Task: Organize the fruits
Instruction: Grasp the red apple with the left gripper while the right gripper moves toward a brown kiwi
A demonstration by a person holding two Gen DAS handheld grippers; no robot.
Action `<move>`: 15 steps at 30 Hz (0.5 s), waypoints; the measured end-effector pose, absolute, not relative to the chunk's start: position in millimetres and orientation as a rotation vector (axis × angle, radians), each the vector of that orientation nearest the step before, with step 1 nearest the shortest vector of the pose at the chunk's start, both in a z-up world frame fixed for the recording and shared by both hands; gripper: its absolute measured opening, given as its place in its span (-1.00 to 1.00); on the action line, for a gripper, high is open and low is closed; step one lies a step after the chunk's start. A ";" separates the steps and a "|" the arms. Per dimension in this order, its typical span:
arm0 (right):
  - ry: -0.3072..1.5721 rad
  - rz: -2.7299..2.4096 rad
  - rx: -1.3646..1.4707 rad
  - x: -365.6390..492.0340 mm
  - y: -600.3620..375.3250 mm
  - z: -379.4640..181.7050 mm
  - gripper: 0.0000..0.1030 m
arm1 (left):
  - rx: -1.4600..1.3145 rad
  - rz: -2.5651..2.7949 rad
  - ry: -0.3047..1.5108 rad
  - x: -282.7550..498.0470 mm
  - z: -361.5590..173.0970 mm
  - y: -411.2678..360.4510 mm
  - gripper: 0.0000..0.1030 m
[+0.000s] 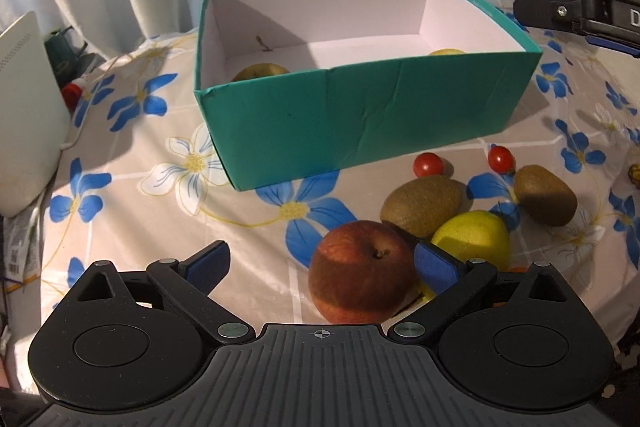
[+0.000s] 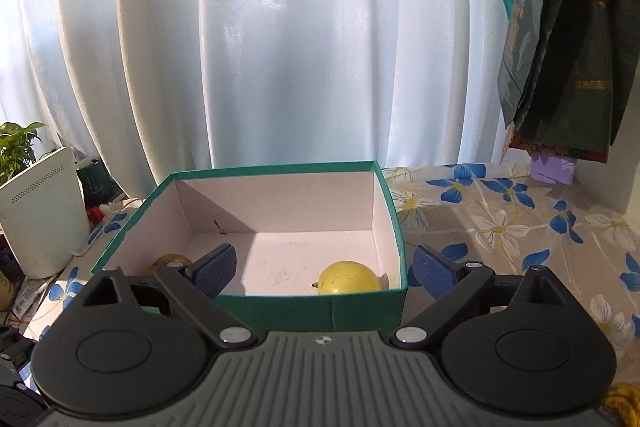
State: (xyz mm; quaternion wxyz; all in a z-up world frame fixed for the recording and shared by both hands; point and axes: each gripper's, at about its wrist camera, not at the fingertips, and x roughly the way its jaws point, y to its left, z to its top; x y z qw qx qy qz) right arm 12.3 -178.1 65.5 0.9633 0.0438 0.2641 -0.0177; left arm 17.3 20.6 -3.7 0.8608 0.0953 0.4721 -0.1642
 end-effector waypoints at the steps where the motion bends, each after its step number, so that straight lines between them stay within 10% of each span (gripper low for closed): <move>1: 0.543 -0.041 0.091 7.4 -179.0 63.8 0.85 | 0.198 -0.347 0.998 17.7 -5.4 19.6 0.96; 15: 0.590 -0.086 0.118 -22.3 -183.5 52.9 0.85 | 0.167 -0.321 1.107 32.8 -27.4 11.9 0.93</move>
